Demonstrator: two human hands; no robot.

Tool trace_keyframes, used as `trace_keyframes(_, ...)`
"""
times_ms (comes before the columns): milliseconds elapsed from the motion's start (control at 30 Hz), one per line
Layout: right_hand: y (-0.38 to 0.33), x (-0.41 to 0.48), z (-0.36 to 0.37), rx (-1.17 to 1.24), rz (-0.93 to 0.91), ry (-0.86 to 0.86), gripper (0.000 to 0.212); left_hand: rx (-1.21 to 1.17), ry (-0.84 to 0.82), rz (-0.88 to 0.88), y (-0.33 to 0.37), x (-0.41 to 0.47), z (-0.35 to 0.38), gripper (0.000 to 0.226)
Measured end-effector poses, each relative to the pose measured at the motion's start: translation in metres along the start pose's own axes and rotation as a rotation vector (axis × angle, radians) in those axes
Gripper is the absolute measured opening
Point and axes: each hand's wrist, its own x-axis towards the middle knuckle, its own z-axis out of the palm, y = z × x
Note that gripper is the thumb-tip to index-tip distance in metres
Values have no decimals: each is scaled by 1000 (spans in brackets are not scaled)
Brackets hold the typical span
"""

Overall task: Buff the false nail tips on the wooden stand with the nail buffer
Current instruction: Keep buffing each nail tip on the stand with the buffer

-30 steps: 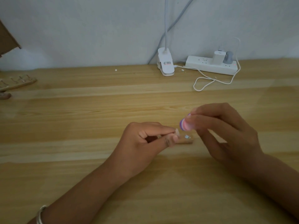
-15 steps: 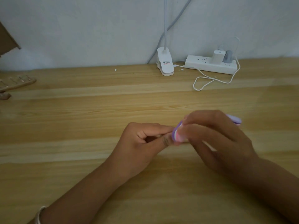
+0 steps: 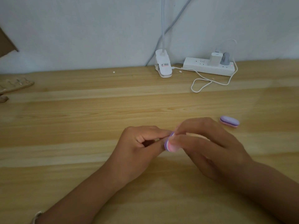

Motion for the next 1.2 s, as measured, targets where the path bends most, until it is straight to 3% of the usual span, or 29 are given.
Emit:
trace_keyframes(133, 12, 2, -6, 41, 63, -14, 25, 81, 10, 15, -4, 0, 0, 10)
trace_keyframes(533, 4, -2, 5, 154, 22, -18, 23, 89, 31, 60, -4, -1, 0, 16)
trace_keyframes(1200, 12, 2, -3, 61, 62, -68, 23, 250, 72, 110, -3, 2, 1, 11)
